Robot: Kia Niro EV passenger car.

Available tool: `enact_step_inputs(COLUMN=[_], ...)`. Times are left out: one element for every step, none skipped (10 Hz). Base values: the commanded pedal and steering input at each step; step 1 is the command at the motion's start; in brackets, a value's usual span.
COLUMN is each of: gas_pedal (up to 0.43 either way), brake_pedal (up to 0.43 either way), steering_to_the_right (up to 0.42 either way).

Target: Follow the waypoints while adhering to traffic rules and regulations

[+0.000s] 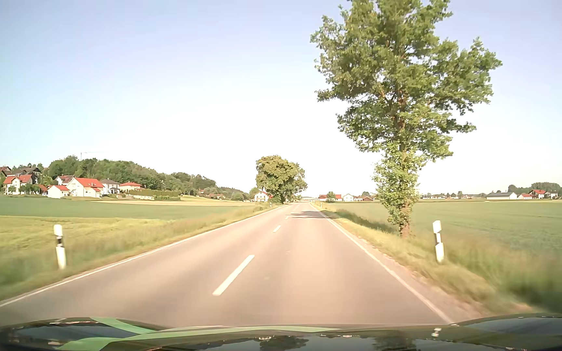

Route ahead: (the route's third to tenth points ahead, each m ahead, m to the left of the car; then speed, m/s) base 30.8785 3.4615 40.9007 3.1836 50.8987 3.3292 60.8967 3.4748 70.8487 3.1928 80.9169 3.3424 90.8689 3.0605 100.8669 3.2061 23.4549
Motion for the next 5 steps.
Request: enact_step_inputs(gas_pedal=[0.197,0.209,0.209,0.209,0.209], brake_pedal=[0.0,0.0,0.0,0.0,0.0], steering_to_the_right=[-0.003,-0.003,-0.003,-0.003,-0.002])
